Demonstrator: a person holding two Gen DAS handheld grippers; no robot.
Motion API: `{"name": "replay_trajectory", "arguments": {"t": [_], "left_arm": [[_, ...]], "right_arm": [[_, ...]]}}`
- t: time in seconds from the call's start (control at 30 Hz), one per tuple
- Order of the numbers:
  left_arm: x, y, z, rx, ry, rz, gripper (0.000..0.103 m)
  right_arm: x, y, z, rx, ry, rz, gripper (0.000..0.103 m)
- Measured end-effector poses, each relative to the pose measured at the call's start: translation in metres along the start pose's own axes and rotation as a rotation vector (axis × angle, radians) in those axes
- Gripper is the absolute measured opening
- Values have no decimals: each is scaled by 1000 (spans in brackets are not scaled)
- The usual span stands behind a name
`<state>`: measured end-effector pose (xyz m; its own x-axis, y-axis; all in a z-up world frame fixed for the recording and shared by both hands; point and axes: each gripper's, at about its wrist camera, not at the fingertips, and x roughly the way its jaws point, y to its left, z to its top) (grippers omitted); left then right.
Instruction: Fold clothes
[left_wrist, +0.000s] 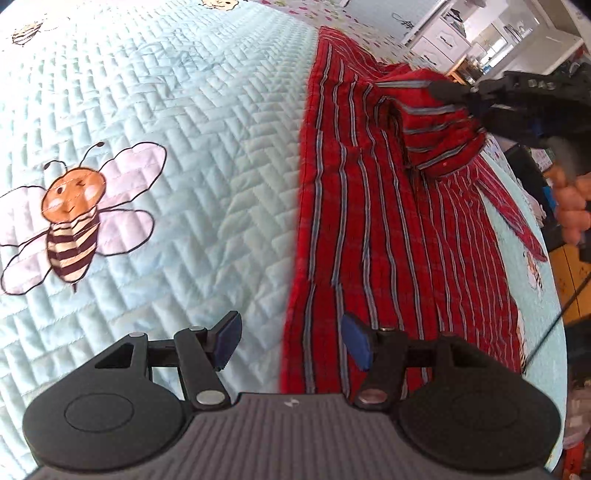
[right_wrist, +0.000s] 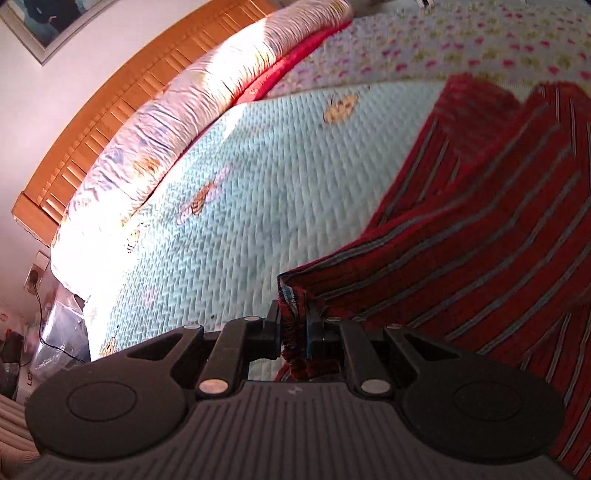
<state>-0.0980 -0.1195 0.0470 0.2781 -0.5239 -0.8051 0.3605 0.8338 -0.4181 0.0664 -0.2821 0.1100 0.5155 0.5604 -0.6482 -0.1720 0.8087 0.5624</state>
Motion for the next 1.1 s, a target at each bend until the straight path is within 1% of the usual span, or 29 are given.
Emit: {"name": "replay_trajectory", "arguments": {"t": [0.17,0.3,0.4,0.6,0.8,0.83,0.93,1.03,1.1], "left_arm": [[-10,4,-6,3,-5,-7,63],[-13,9,-9,-19,-15,-16,63],[-14,10,-11,-25,-17,-13,63],[-16,12,-15,-37,-21,-6,63],[-16,12,-16,-50,-24,2,63],[-16,12,-16,-52,-25,3,63],[-16,12,-16,-55,-28,6,63],[-14,12,-16,-47,-29,11,64],[-13,12,-15,-44,-28,14,64]], "right_arm": [[1,11,-13,7,-2,33,11],[3,36,-21,-53,30,72,11],[7,46,-30,-91,65,72,11],[13,52,-42,-131,101,68,11],[22,65,-52,-194,141,87,11],[25,65,-54,-206,153,82,11],[36,59,-62,-242,195,25,11],[44,47,-71,-241,234,12,11],[45,51,-76,-282,249,-5,11]]}}
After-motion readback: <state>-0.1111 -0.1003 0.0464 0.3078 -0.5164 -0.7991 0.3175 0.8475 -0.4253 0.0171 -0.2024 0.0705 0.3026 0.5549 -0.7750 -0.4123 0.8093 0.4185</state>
